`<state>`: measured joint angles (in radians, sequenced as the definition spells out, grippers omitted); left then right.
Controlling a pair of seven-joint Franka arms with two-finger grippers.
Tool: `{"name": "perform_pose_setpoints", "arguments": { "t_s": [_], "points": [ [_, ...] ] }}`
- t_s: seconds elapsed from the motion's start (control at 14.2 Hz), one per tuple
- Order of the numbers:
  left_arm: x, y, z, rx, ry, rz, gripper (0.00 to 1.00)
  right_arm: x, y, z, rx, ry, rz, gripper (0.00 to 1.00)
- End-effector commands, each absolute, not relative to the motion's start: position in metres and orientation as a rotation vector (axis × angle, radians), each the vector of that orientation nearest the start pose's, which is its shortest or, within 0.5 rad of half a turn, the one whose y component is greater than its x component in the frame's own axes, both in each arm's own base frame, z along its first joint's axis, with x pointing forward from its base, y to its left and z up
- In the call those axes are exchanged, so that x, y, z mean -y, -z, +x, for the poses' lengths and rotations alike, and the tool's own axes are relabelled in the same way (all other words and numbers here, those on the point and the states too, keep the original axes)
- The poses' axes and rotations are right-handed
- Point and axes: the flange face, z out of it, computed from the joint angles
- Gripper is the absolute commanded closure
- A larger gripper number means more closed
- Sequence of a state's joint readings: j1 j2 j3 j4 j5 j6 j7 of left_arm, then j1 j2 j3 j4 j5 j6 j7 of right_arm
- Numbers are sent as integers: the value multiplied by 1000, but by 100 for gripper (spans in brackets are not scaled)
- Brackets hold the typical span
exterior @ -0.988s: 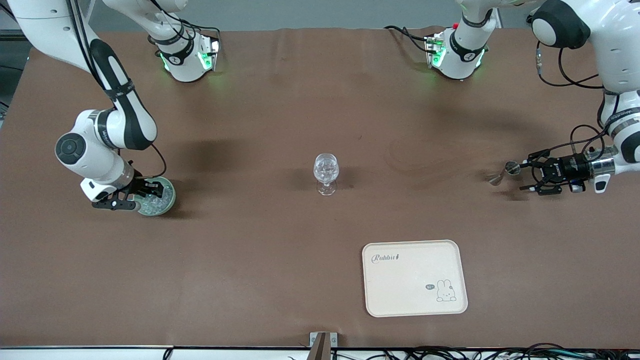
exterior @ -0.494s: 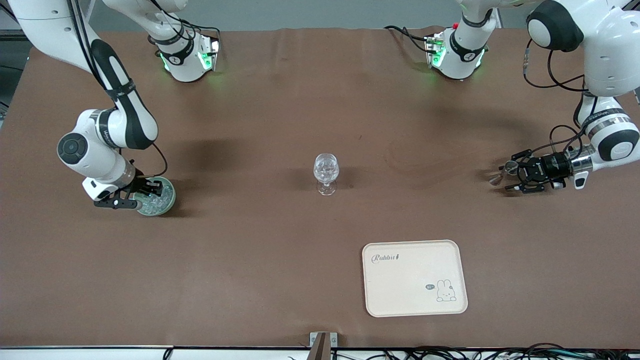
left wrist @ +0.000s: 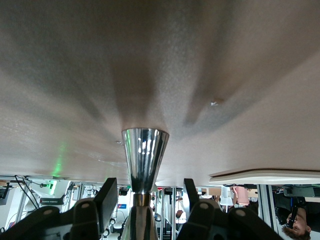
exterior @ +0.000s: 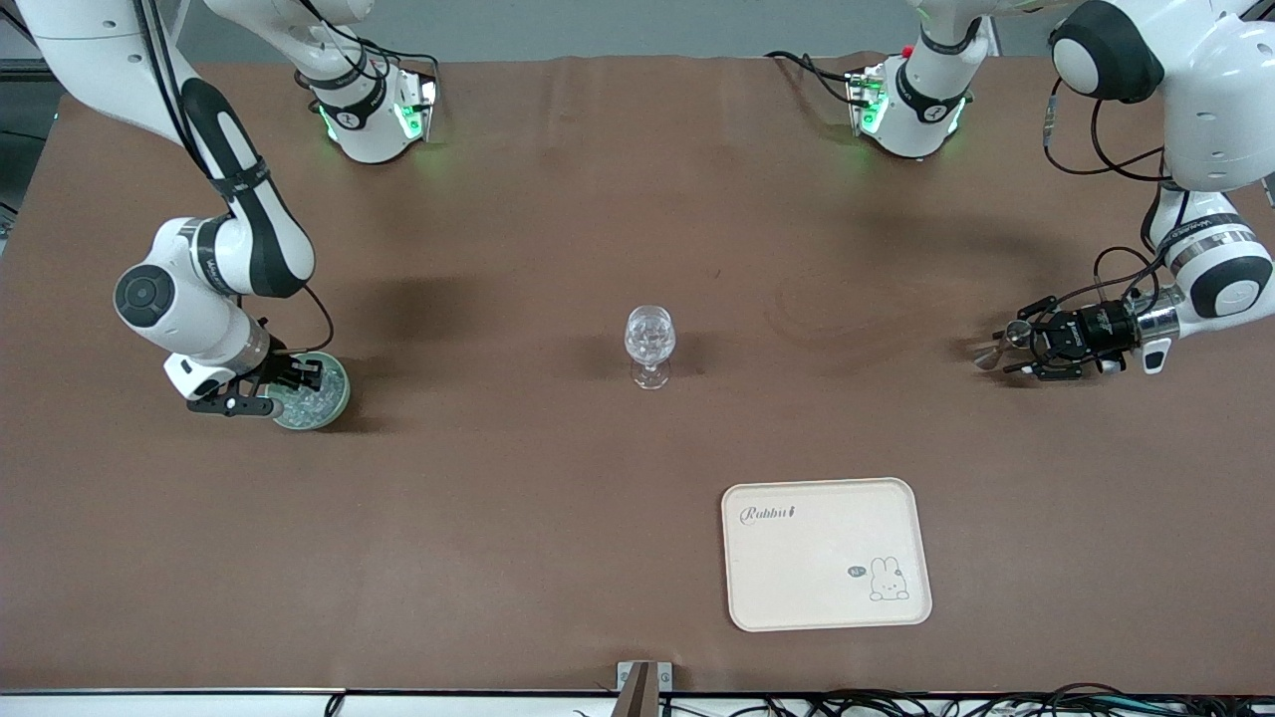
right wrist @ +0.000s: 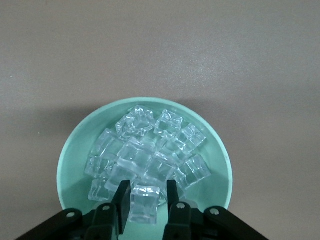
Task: Pour wine and add ice with both arms
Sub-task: 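Grasp an ice cube with the right gripper while the left gripper grasps the jigger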
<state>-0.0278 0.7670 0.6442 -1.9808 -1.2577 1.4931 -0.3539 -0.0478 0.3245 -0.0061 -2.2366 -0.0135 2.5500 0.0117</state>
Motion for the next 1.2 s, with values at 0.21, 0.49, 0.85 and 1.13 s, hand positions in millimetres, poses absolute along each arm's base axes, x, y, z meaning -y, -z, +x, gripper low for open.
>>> {"name": "perform_pose_setpoints", "arguments": {
  "t_s": [0.21, 0.49, 0.85, 1.13],
  "points": [
    [-214, -126, 471, -1621, 894, 1395, 46, 29, -219, 538, -108, -38, -3137, 63],
    [-212, -127, 471, -1606, 907, 1384, 60, 29, -218, 538, -106, -50, -3137, 63],
    [-214, -128, 470, -1610, 907, 1374, 86, 29, -219, 539, -122, -48, -3137, 98],
    [-205, -154, 471, -1525, 924, 1346, 94, 28, -245, 561, -113, -103, -3135, 100]
  ]
}}
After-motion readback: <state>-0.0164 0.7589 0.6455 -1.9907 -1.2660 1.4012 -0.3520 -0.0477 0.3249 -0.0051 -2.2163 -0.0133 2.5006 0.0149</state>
